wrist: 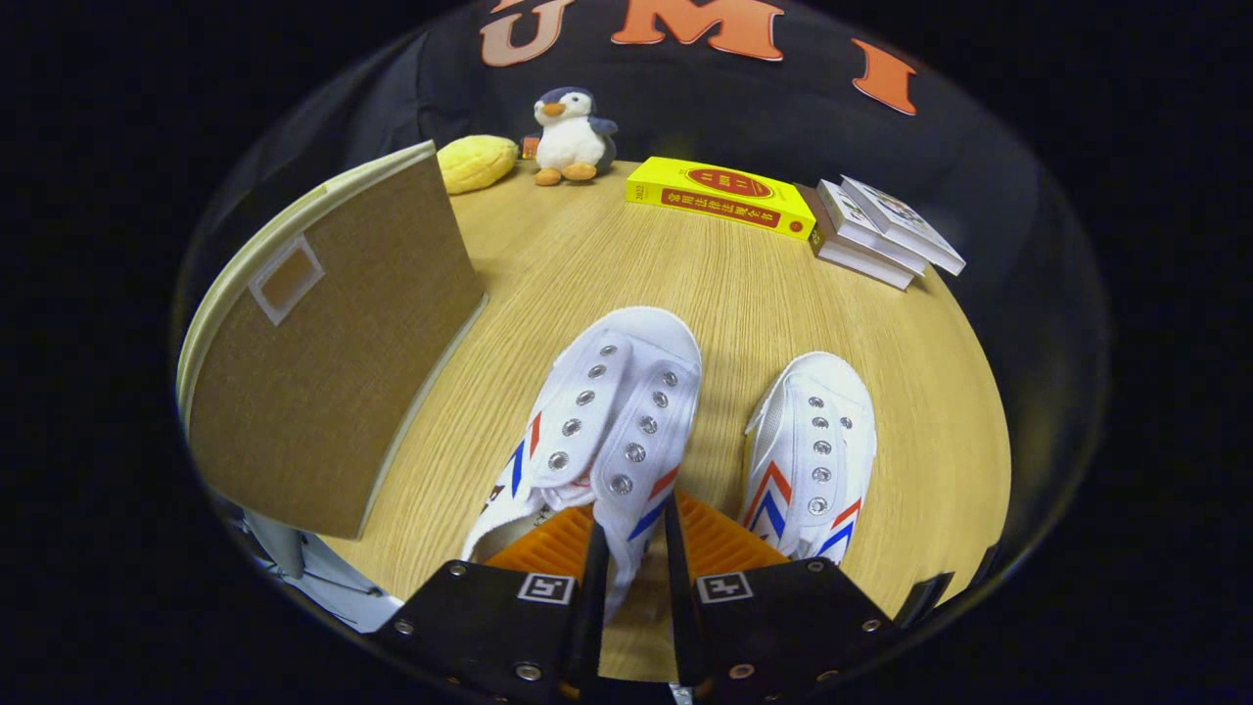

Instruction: Open the storage box then place both shoes into the box .Put the left shoe in first, then the right shoe, with the right side of both shoes facing outward in a uniform manner.

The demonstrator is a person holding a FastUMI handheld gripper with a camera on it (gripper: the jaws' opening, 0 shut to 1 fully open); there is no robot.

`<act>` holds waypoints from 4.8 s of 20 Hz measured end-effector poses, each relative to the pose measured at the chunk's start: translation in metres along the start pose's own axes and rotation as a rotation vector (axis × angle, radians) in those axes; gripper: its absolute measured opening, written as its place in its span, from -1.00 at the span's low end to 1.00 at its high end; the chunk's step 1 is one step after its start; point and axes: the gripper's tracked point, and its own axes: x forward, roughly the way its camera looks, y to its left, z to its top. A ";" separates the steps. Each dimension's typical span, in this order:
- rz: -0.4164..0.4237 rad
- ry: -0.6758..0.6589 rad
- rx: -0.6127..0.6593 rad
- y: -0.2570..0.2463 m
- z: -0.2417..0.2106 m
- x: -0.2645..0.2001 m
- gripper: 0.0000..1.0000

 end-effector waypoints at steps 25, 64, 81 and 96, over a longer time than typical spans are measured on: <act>0.253 0.029 0.425 0.032 0.035 -0.029 -0.98; 0.515 -0.178 0.301 0.238 0.186 -0.132 -0.99; 0.311 0.125 0.499 0.288 0.130 -0.050 -0.94; 0.513 0.123 0.389 0.197 0.124 -0.125 -0.09</act>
